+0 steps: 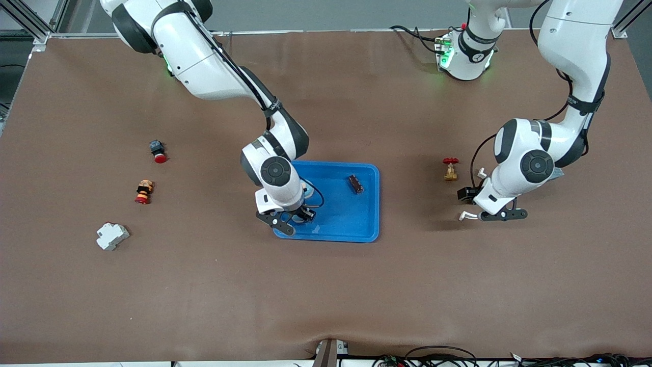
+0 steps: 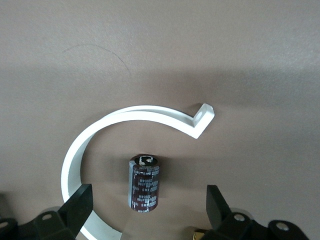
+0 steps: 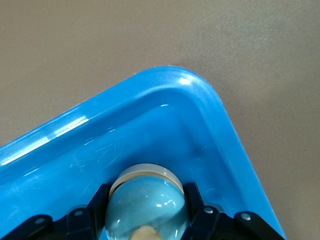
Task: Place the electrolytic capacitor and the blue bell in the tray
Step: 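Grasp the second capacitor with the left gripper while the right gripper withdraws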
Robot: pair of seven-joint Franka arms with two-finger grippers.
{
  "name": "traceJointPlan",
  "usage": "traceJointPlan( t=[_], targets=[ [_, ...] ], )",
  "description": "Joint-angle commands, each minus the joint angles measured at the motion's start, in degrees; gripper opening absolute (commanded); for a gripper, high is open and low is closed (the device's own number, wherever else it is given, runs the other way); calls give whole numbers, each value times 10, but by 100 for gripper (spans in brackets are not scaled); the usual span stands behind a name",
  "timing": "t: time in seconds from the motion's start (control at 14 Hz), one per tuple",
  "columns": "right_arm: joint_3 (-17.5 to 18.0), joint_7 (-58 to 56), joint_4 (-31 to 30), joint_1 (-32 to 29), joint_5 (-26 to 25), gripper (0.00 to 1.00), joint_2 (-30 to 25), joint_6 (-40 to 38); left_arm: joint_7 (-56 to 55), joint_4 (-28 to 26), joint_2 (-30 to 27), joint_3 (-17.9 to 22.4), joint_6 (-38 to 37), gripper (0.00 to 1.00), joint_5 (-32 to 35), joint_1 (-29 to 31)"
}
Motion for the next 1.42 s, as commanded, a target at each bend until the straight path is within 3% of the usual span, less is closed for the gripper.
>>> traceJointPlan(
  t=[0.0,0.36,0.78,1.0,1.35],
  targets=[
    [-6,12,22,5,-19,100,14,-6,-10,0,3,-2,-4,100,10,-1],
    [-5,10,22,9,-19,100,0,-14,-10,0,13,-2,-4,100,5,0],
    [1,4,103,7,-14,100,-13,-185,-10,1,23,-2,-4,100,5,-1],
    [-3,-40,101,-2,-16,100,-45,-201,-10,1,29,-2,-4,100,5,-1],
    [-3,-136,80,-69,-9,100,-112,-279,-10,3,37,-2,-2,100,4,1]
  ],
)
